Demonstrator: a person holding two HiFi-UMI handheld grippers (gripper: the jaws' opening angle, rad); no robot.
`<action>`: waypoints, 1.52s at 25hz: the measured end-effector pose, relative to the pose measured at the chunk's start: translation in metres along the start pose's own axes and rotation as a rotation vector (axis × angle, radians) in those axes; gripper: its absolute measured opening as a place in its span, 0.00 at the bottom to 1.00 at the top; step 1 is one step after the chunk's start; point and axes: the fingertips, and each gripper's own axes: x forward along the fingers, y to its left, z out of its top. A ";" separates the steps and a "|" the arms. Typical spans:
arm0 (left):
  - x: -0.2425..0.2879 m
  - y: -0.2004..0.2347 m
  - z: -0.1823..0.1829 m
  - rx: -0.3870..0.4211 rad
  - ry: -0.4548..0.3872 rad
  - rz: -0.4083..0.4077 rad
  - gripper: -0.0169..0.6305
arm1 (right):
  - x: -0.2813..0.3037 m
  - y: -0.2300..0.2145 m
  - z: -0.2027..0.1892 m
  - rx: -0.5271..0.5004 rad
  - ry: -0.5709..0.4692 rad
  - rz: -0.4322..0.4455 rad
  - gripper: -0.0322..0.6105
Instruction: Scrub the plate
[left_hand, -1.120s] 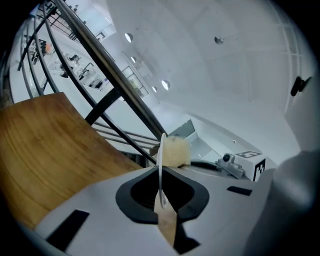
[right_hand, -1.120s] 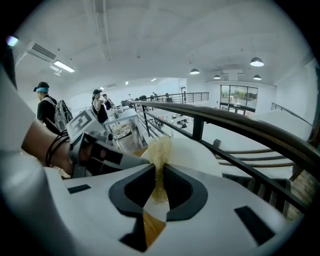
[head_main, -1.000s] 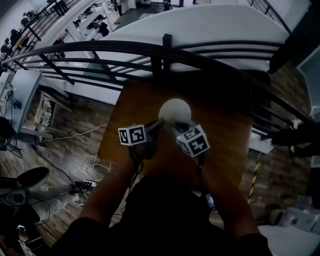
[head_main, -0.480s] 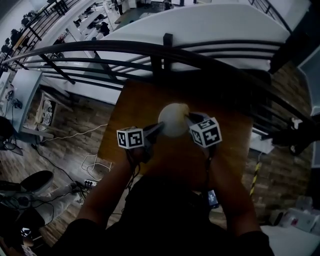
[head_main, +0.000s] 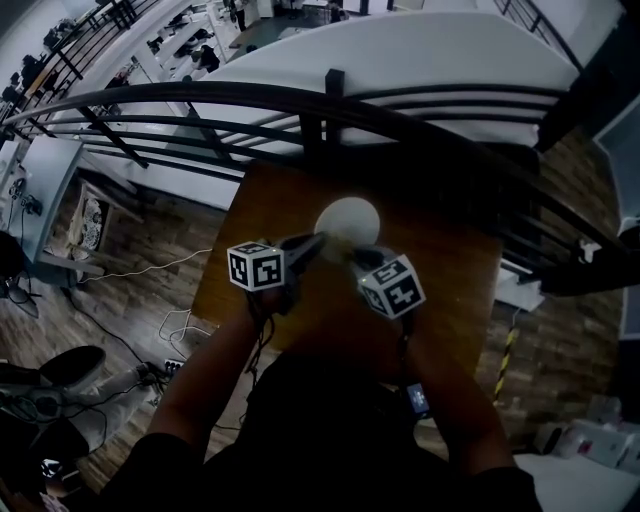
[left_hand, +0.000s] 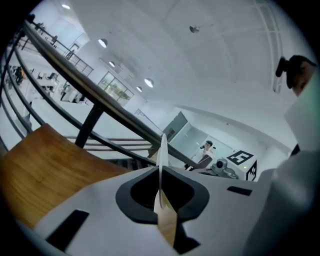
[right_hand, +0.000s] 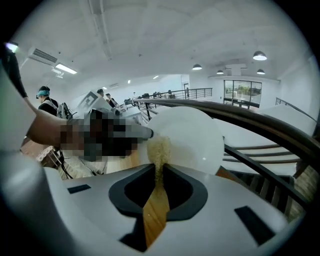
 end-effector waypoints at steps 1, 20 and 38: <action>-0.001 0.000 0.002 0.039 0.007 0.009 0.06 | -0.003 -0.006 -0.004 0.006 0.009 -0.013 0.14; -0.015 -0.064 0.075 1.428 0.118 0.293 0.06 | -0.138 -0.017 0.139 -0.156 -0.168 -0.008 0.14; -0.019 -0.159 0.119 2.223 -0.007 0.321 0.06 | -0.167 0.004 0.184 -0.342 0.097 0.139 0.14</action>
